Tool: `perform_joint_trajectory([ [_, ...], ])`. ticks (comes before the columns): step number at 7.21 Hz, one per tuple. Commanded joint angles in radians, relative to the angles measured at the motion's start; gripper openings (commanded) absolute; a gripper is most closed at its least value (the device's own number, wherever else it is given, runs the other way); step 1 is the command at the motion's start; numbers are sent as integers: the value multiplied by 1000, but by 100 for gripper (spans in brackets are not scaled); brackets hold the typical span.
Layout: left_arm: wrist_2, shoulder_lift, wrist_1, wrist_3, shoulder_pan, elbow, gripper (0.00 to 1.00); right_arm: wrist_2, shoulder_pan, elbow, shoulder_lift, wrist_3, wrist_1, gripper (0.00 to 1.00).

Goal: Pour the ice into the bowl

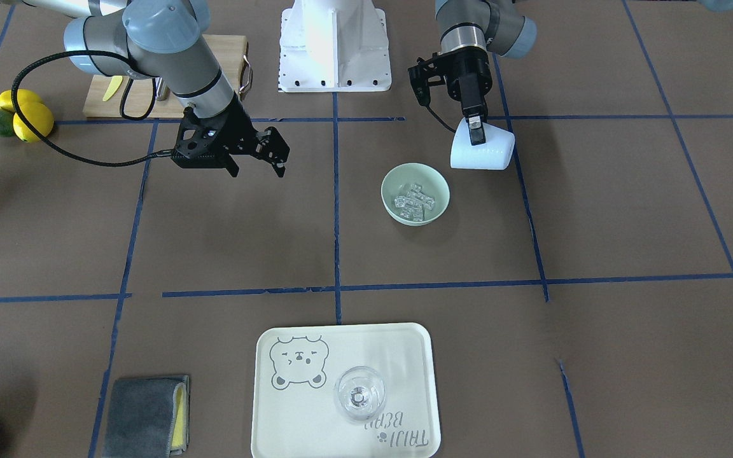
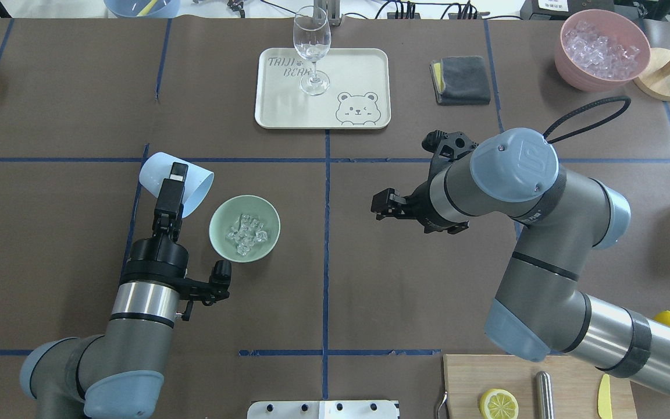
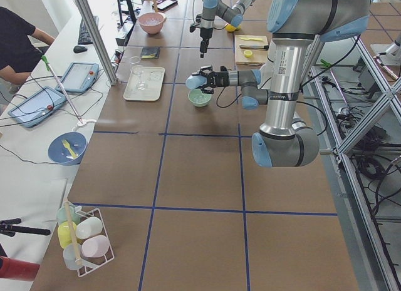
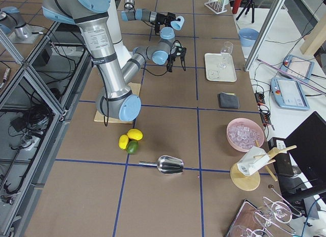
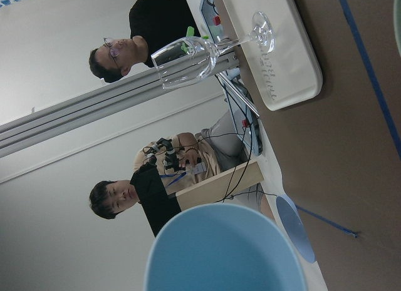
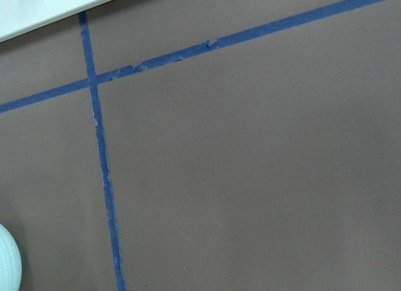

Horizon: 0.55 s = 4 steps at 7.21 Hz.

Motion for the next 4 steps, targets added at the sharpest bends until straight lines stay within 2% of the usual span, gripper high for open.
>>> perform_joint_trajectory([
  [1, -175, 14, -4, -44, -21, -64, 0, 0, -2, 0, 5, 2, 0, 100],
  [3, -263, 36, -4, -235, -41, -84, 0, 0, -3, -1, 6, 0, 0, 100],
  [4, -277, 78, -4, -407, -41, -107, 0, -2, -3, -1, 5, 0, 0, 100],
])
